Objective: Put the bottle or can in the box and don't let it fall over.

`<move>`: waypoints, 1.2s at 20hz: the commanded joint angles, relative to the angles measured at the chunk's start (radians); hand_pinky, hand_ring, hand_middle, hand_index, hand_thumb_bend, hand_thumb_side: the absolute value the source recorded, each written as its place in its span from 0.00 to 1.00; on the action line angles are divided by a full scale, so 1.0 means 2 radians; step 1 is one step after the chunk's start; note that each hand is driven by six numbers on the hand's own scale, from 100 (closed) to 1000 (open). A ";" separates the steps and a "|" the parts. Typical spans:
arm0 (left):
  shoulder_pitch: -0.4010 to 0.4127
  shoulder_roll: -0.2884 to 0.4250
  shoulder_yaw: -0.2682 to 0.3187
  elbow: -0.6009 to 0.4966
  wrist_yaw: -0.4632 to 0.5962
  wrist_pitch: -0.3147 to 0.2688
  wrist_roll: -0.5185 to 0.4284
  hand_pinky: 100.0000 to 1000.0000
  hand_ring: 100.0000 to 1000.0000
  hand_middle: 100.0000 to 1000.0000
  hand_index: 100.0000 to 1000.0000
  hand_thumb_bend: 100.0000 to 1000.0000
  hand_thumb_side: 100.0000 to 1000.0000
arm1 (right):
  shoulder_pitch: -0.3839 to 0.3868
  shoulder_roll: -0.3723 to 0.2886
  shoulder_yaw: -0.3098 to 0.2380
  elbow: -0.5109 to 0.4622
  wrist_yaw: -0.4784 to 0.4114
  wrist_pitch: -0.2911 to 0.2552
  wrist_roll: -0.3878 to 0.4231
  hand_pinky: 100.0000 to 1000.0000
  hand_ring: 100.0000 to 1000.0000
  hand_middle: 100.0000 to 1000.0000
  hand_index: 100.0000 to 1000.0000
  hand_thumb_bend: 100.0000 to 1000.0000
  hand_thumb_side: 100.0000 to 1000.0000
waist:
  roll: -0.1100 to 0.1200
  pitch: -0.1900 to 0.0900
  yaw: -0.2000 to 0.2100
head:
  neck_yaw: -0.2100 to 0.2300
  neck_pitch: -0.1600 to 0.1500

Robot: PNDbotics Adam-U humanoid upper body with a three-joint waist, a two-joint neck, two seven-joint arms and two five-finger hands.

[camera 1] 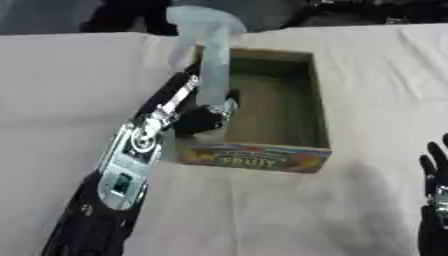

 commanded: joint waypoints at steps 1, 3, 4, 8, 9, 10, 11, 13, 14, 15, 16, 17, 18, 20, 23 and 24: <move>-0.004 0.009 -0.001 -0.019 0.005 0.010 0.006 1.00 1.00 1.00 1.00 0.00 0.37 | 0.002 -0.008 -0.001 -0.011 -0.001 0.000 -0.002 1.00 1.00 1.00 1.00 0.00 0.65 | 0.000 -0.013 0.001 | -0.001 0.001; -0.004 0.011 -0.001 -0.027 0.007 0.017 0.012 1.00 1.00 1.00 1.00 0.00 0.38 | 0.002 -0.008 -0.001 -0.011 -0.001 0.000 -0.003 1.00 0.99 1.00 1.00 0.00 0.65 | 0.000 -0.014 0.002 | -0.002 0.001; -0.004 0.012 -0.002 -0.031 0.010 0.018 0.013 1.00 1.00 1.00 1.00 0.00 0.49 | 0.003 -0.008 -0.001 -0.011 -0.001 0.000 -0.003 1.00 0.99 1.00 1.00 0.00 0.65 | 0.001 -0.014 0.002 | -0.002 0.001; -0.005 0.019 -0.001 -0.050 0.007 0.012 -0.003 1.00 1.00 1.00 1.00 0.00 0.64 | 0.004 -0.009 -0.002 -0.011 0.000 0.001 -0.004 1.00 0.99 1.00 1.00 0.00 0.65 | 0.002 -0.016 0.004 | -0.002 0.000; -0.007 0.021 0.002 -0.057 0.003 0.014 -0.002 1.00 1.00 1.00 1.00 0.00 0.64 | 0.005 -0.009 -0.002 -0.011 0.000 0.001 -0.004 1.00 0.99 1.00 1.00 0.00 0.65 | 0.002 -0.017 0.004 | -0.002 0.000; -0.009 0.023 0.005 -0.064 -0.002 0.016 0.000 1.00 1.00 1.00 1.00 0.00 0.61 | 0.005 -0.009 -0.002 -0.011 0.000 0.001 -0.004 1.00 0.99 1.00 1.00 0.00 0.65 | 0.003 -0.017 0.004 | -0.002 0.000; -0.010 0.024 0.006 -0.068 -0.005 0.019 0.000 1.00 1.00 1.00 1.00 0.00 0.59 | 0.006 -0.009 -0.002 -0.011 0.000 0.001 -0.004 1.00 0.99 1.00 1.00 0.00 0.65 | 0.003 -0.018 0.005 | -0.003 0.000; -0.011 0.027 0.009 -0.071 -0.005 0.026 -0.003 1.00 1.00 1.00 1.00 0.00 0.58 | 0.006 -0.010 -0.002 -0.011 0.000 0.001 -0.005 1.00 0.99 1.00 1.00 0.00 0.65 | 0.004 -0.019 0.005 | -0.003 -0.001; -0.012 0.030 0.009 -0.073 -0.010 0.027 -0.003 1.00 1.00 1.00 1.00 0.00 0.60 | 0.007 -0.010 -0.002 -0.011 0.000 0.001 -0.005 1.00 0.99 1.00 1.00 0.00 0.65 | 0.004 -0.019 0.005 | -0.004 -0.001; -0.014 0.035 0.006 -0.076 -0.023 0.024 -0.001 1.00 1.00 1.00 1.00 0.00 0.57 | 0.007 -0.011 -0.002 -0.011 0.000 0.001 -0.005 1.00 0.99 1.00 1.00 0.00 0.65 | 0.005 -0.020 0.005 | -0.004 -0.001; -0.013 0.038 0.003 -0.077 -0.035 0.019 0.000 1.00 1.00 1.00 1.00 0.00 0.55 | 0.008 -0.011 -0.002 -0.011 0.000 0.002 -0.005 1.00 0.99 1.00 1.00 0.00 0.65 | 0.005 -0.020 0.005 | -0.003 -0.001; -0.011 0.038 0.003 -0.075 -0.045 0.017 0.000 1.00 1.00 1.00 1.00 0.00 0.55 | 0.008 -0.012 -0.002 -0.011 -0.001 0.001 -0.005 1.00 0.99 1.00 1.00 0.00 0.65 | 0.005 -0.020 0.005 | -0.003 -0.001; -0.009 0.038 0.005 -0.074 -0.052 0.016 0.001 1.00 1.00 1.00 1.00 0.00 0.55 | 0.008 -0.012 -0.002 -0.011 -0.001 0.001 -0.005 1.00 0.99 1.00 1.00 0.00 0.65 | 0.005 -0.020 0.004 | -0.003 -0.002; -0.007 0.038 0.009 -0.075 -0.053 0.016 0.000 1.00 1.00 1.00 1.00 0.00 0.55 | 0.008 -0.012 -0.003 -0.011 -0.002 0.001 -0.006 1.00 0.99 1.00 1.00 0.00 0.65 | 0.006 -0.021 0.005 | -0.004 -0.003; -0.006 0.045 0.014 -0.082 -0.032 0.020 -0.008 1.00 1.00 1.00 1.00 0.00 0.60 | 0.009 -0.013 -0.003 -0.011 -0.002 0.002 -0.005 1.00 0.99 1.00 1.00 0.00 0.65 | 0.006 -0.021 0.006 | -0.006 -0.004; -0.005 0.050 0.013 -0.085 -0.035 0.019 -0.010 1.00 1.00 1.00 1.00 0.00 0.60 | 0.009 -0.013 -0.003 -0.011 -0.002 0.001 -0.006 1.00 0.99 1.00 1.00 0.00 0.65 | 0.006 -0.021 0.006 | -0.007 -0.004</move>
